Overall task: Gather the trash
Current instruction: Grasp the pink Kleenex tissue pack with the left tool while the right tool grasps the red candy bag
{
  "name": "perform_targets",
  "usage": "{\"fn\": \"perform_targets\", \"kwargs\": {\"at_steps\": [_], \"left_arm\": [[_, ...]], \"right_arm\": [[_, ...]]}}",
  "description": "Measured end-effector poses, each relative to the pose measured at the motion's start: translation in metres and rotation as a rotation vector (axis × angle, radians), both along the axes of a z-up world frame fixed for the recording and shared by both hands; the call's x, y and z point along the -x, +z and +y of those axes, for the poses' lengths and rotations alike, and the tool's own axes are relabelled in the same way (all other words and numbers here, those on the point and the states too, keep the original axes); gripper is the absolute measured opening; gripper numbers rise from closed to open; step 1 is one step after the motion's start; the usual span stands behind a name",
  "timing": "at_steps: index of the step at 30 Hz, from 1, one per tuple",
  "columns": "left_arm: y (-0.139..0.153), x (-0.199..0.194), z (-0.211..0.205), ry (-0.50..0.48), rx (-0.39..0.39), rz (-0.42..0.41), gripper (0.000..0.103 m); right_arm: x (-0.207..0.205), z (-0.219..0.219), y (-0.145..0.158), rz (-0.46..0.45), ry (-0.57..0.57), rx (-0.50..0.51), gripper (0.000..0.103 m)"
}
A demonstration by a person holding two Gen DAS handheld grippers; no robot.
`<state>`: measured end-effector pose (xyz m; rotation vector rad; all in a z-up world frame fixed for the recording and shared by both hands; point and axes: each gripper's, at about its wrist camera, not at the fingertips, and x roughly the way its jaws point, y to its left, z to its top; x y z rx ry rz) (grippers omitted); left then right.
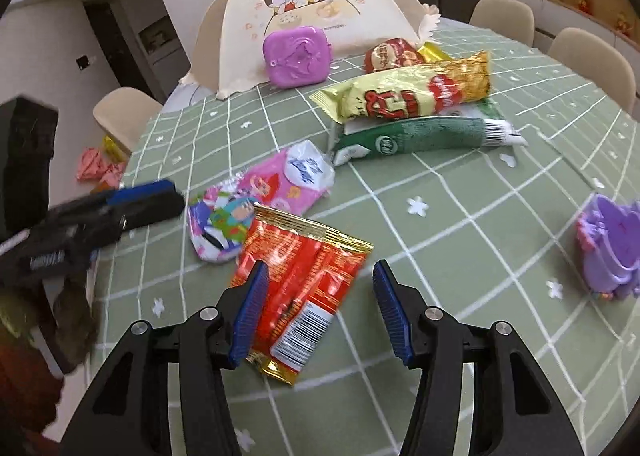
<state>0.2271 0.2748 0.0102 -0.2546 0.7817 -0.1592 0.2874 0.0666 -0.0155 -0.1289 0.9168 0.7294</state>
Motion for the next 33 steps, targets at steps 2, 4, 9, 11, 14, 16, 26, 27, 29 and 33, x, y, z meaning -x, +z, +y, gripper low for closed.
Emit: {"fn": "perform_targets", "kwargs": {"at_steps": [2,4,9,11,14,16,26,27,29,33], "left_arm": [[-0.002,-0.007,-0.003,-0.007,-0.021,0.009,0.057],[-0.005,-0.016,-0.007,-0.017,-0.043,0.023,0.059],[-0.016,-0.041,-0.016,-0.008,-0.096,0.071,0.059],[-0.017,-0.044,-0.018,-0.008,-0.089,0.073,0.059],[-0.016,-0.042,-0.019,-0.007,-0.074,0.064,0.059],[-0.014,-0.039,-0.018,-0.004,-0.069,0.062,0.059],[-0.009,-0.021,-0.003,0.012,-0.058,0.058,0.059],[-0.009,-0.02,-0.002,0.011,-0.054,0.06,0.059],[-0.011,-0.019,-0.001,0.007,-0.044,0.066,0.06],[-0.012,-0.019,-0.002,0.004,-0.041,0.067,0.06]], "right_arm": [[0.003,-0.011,0.001,-0.029,-0.016,0.025,0.051],[0.003,-0.027,0.002,-0.062,-0.052,0.059,0.051],[0.005,-0.062,0.01,-0.103,-0.119,0.058,0.051],[0.011,-0.07,0.014,-0.106,-0.088,0.003,0.051],[0.023,-0.067,0.019,-0.119,0.013,-0.045,0.051],[0.029,-0.056,0.017,-0.151,0.069,-0.01,0.051],[0.015,-0.023,-0.001,-0.171,0.129,0.122,0.051],[0.017,-0.023,-0.001,-0.177,0.137,0.13,0.051],[0.024,-0.024,-0.002,-0.183,0.167,0.143,0.051],[0.025,-0.034,-0.004,-0.161,0.172,0.115,0.052]]}}
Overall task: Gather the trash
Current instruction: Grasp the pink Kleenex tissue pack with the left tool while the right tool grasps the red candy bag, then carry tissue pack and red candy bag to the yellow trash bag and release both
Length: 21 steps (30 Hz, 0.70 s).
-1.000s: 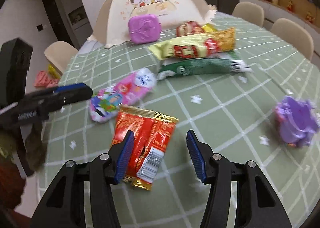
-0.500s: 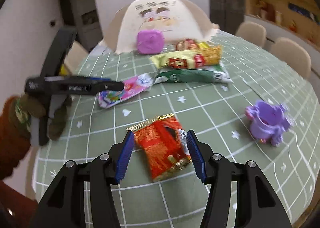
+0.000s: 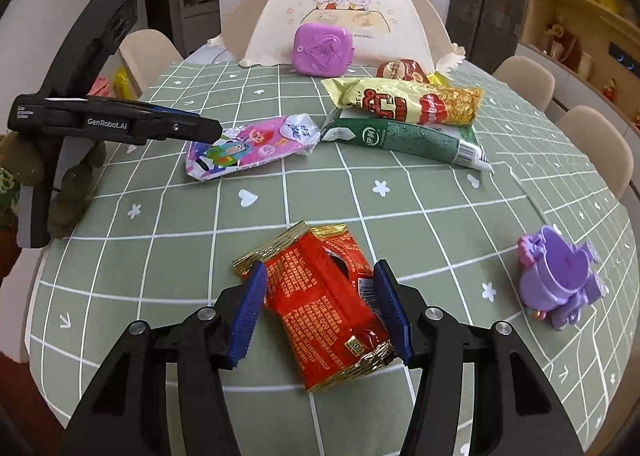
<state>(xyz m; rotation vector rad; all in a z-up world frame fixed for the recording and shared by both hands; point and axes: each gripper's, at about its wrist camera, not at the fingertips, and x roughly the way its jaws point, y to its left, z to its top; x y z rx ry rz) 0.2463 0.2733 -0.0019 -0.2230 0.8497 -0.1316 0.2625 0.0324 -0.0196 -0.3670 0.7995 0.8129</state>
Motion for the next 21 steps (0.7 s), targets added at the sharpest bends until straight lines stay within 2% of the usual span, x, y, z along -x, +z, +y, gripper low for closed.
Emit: {"fn": "perform_targets", "kwargs": {"at_steps": [7,13,17,18,21], "left_arm": [[-0.002,0.001,-0.007,-0.014,0.002,0.003,0.06],[0.0,0.0,-0.015,-0.042,-0.017,0.002,0.06],[-0.002,-0.003,-0.021,-0.042,-0.057,0.021,0.061],[-0.003,-0.004,-0.021,-0.034,-0.065,0.024,0.061],[-0.001,-0.006,-0.021,-0.01,-0.074,0.022,0.061]], "right_arm": [[-0.007,-0.019,-0.003,0.107,-0.009,-0.056,0.052],[0.007,-0.028,-0.002,0.096,-0.009,-0.015,0.052],[0.021,-0.037,0.004,0.061,-0.017,-0.021,0.034],[0.025,-0.04,0.007,0.046,-0.028,-0.032,0.025],[0.029,-0.052,0.016,0.009,-0.063,-0.074,0.023]]}}
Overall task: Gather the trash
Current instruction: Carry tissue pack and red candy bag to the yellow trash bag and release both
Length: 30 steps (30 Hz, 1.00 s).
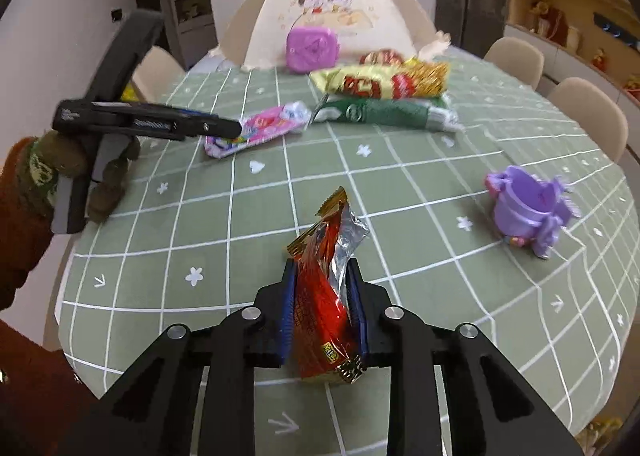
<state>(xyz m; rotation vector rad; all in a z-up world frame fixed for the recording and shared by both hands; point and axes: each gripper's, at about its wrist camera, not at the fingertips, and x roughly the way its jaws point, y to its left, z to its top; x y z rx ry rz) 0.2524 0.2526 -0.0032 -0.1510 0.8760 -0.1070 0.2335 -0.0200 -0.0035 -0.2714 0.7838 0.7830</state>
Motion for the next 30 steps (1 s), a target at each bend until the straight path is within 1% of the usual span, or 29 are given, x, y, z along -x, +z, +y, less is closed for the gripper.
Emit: {"fn": "perform_targets", "kwargs": {"at_steps": [6,7,9,10,11,13,14,17,21,24,27,29,30], "left_arm": [[-0.007,-0.012,-0.005,0.023,-0.035,0.029,0.061],[-0.007,-0.012,-0.01,0.022,-0.058,0.026,0.06],[-0.008,-0.012,-0.018,0.02,-0.087,0.024,0.048],[-0.008,-0.012,-0.025,0.022,-0.117,0.021,0.038],[-0.008,-0.011,-0.03,0.019,-0.137,0.018,0.027],[-0.007,-0.008,-0.037,0.01,-0.135,0.012,0.016],[-0.005,-0.006,-0.04,0.011,-0.126,0.003,0.014],[0.007,0.002,-0.05,0.017,-0.113,-0.041,0.01],[0.028,0.014,-0.068,-0.006,-0.087,-0.106,0.008],[0.043,0.021,-0.087,-0.028,-0.086,-0.15,0.008],[0.057,0.03,-0.113,-0.067,-0.07,-0.192,0.008],[0.061,0.031,-0.127,-0.094,-0.057,-0.202,0.008],[0.063,0.031,-0.141,-0.121,-0.049,-0.205,0.008]], "right_arm": [[0.0,-0.018,0.005,-0.019,-0.052,-0.034,0.023],[-0.001,-0.022,0.004,-0.02,-0.065,-0.037,0.023],[-0.001,-0.027,0.002,-0.024,-0.085,-0.039,0.023],[0.0,-0.03,0.002,-0.031,-0.097,-0.04,0.023],[0.0,-0.033,0.002,-0.04,-0.108,-0.04,0.023],[0.002,-0.039,0.004,-0.054,-0.123,-0.05,0.023],[0.003,-0.042,0.005,-0.059,-0.128,-0.056,0.023],[0.007,-0.052,0.01,-0.088,-0.152,-0.071,0.023],[0.012,-0.069,0.019,-0.12,-0.195,-0.103,0.023],[0.016,-0.083,0.022,-0.133,-0.225,-0.115,0.023],[0.022,-0.1,0.024,-0.148,-0.259,-0.115,0.023],[0.026,-0.113,0.027,-0.16,-0.279,-0.117,0.023],[0.03,-0.122,0.029,-0.168,-0.294,-0.12,0.023]]}}
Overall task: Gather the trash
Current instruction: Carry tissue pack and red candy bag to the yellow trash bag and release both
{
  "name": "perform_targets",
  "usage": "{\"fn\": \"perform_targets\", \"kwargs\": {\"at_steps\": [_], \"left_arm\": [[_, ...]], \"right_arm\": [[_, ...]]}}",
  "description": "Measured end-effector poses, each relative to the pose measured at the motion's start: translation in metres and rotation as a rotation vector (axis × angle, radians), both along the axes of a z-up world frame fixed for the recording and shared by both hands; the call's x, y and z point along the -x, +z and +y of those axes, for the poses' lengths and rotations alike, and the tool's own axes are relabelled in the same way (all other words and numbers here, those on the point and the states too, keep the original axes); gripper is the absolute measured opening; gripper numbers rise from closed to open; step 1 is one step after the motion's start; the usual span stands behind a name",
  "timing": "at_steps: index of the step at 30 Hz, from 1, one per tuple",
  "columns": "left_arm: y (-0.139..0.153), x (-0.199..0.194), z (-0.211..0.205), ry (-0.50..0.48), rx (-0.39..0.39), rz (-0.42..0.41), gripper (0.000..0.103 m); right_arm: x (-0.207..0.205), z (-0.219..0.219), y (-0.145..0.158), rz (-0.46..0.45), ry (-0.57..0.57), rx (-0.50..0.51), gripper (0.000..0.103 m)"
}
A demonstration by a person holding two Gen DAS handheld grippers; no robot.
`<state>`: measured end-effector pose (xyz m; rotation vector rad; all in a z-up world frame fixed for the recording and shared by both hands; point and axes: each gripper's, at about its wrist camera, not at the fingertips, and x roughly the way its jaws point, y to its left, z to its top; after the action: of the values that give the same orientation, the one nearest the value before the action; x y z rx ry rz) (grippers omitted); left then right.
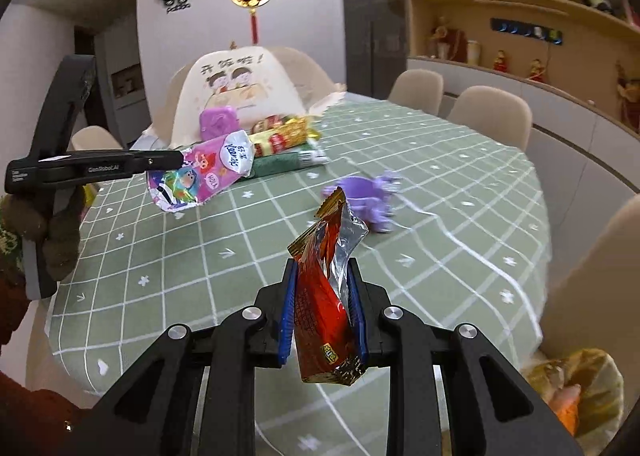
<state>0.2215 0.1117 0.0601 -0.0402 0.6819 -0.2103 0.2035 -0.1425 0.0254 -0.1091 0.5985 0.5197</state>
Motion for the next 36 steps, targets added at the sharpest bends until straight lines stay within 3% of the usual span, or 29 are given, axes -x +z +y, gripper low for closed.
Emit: {"fn": "perform_targets", "kwargs": {"at_steps": [10,18,27,36], "left_arm": [[0.004,-0.005,-0.123,-0.241,0.036,0.009,0.008],[-0.021,-0.001,-0.243,-0.449,0.034,0.065,0.008],[-0.059,-0.012,-0.339,-0.567,0.034,0.166,0.008],[-0.097,-0.027,-0.39,-0.602,0.028,0.248,0.008]], "right_arm": [[0.036,-0.111,0.009,-0.048,-0.226,-0.022,0.023],[0.069,-0.198,-0.003,-0.047,-0.407,-0.028,0.023],[0.088,-0.268,-0.024,-0.025,-0.535,-0.07,0.023],[0.076,-0.304,-0.048,0.017,-0.582,-0.099,0.023]]}}
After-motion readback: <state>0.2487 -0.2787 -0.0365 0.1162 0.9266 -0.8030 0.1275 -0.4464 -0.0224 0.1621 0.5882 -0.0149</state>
